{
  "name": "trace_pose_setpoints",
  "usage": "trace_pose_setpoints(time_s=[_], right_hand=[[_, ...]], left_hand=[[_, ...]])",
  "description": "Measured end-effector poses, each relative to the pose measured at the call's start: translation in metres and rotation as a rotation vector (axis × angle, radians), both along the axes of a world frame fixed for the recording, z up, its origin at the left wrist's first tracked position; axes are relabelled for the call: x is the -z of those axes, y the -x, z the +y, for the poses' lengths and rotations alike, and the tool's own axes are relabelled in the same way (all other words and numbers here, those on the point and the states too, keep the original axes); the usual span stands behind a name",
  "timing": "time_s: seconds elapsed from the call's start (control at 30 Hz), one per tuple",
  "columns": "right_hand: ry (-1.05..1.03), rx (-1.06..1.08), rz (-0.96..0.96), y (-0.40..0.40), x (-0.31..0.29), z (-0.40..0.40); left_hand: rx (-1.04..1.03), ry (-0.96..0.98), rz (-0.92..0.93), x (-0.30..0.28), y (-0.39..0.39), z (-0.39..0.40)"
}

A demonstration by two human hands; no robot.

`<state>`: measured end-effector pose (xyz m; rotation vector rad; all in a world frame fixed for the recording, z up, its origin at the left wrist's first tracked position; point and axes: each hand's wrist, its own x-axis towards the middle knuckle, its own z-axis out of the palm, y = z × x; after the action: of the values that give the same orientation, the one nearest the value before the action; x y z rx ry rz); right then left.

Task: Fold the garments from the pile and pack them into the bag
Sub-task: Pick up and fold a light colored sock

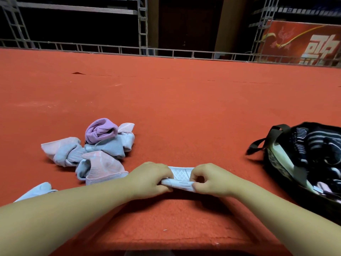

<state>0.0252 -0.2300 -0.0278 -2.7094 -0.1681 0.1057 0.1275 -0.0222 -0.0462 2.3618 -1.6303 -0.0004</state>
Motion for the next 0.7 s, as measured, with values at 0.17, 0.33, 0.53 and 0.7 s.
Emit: trace_pose_setpoints(time_s=[0.17,0.33,0.53,0.7], right_hand=[[-0.046,-0.036,0.037,0.011,-0.008,0.007],[-0.082,0.007,0.037,0.017,-0.008,0.009],[-0.184,0.131,0.043,0.003,0.005,0.007],[-0.156,0.297,0.037,-0.008,0.018,0.006]], left_hand=[[-0.098,-0.068,0.362,-0.011,-0.005,0.005],[-0.111,-0.157,0.581,-0.018,-0.012,0.007],[-0.278,-0.129,0.848,-0.019,-0.006,-0.003],[-0.414,-0.223,0.667,-0.014,-0.010,-0.011]])
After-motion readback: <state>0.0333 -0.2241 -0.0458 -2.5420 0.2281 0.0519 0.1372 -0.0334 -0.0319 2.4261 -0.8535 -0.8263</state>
